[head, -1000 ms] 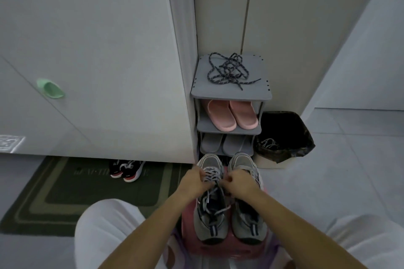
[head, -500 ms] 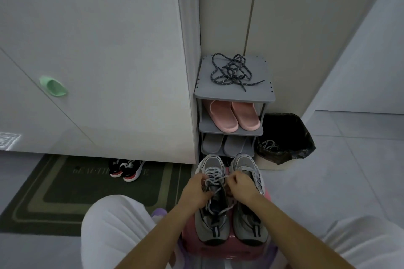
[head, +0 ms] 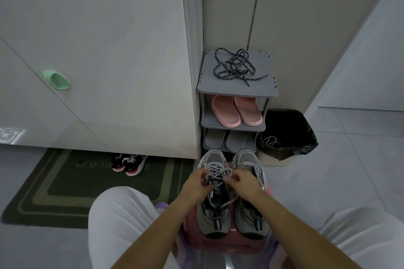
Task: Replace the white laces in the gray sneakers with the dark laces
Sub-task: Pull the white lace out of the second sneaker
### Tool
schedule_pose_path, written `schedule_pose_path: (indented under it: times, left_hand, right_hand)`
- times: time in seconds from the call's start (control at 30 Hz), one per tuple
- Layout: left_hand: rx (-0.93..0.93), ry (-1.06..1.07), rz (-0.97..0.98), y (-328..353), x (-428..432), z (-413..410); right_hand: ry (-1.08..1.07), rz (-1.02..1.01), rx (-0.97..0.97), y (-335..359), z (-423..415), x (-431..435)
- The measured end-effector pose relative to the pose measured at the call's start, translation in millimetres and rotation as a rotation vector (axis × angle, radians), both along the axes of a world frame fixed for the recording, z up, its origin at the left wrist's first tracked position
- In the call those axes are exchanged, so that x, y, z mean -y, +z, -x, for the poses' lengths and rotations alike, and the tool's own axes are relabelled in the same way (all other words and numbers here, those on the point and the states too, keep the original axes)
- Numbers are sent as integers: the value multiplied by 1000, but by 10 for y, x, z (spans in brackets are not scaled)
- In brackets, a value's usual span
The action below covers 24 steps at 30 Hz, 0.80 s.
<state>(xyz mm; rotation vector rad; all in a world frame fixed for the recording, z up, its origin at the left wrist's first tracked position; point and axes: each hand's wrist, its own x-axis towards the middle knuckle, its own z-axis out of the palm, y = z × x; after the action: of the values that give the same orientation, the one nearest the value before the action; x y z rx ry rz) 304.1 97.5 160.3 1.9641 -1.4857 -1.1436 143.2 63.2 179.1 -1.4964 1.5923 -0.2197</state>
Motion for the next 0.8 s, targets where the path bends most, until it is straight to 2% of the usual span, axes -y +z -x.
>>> schedule_pose_path:
  times: [0.1, 0.3, 0.43, 0.57, 0.8]
  left_hand:
    - [-13, 3, -2, 8, 7, -22]
    - [27, -39, -19, -12, 11, -8]
    - [53, -46, -5, -5, 13, 2]
    - [58, -57, -15, 8, 18, -2]
    - [70, -97, -22, 22, -20, 19]
  right_hand:
    - [16, 24, -59, 6, -11, 1]
    - [-96, -79, 110, -637, 232, 183]
    - [-44, -17, 31, -11, 53, 1]
    - [47, 28, -109, -6, 38, 4]
    - [79, 12, -128, -21, 117, -32]
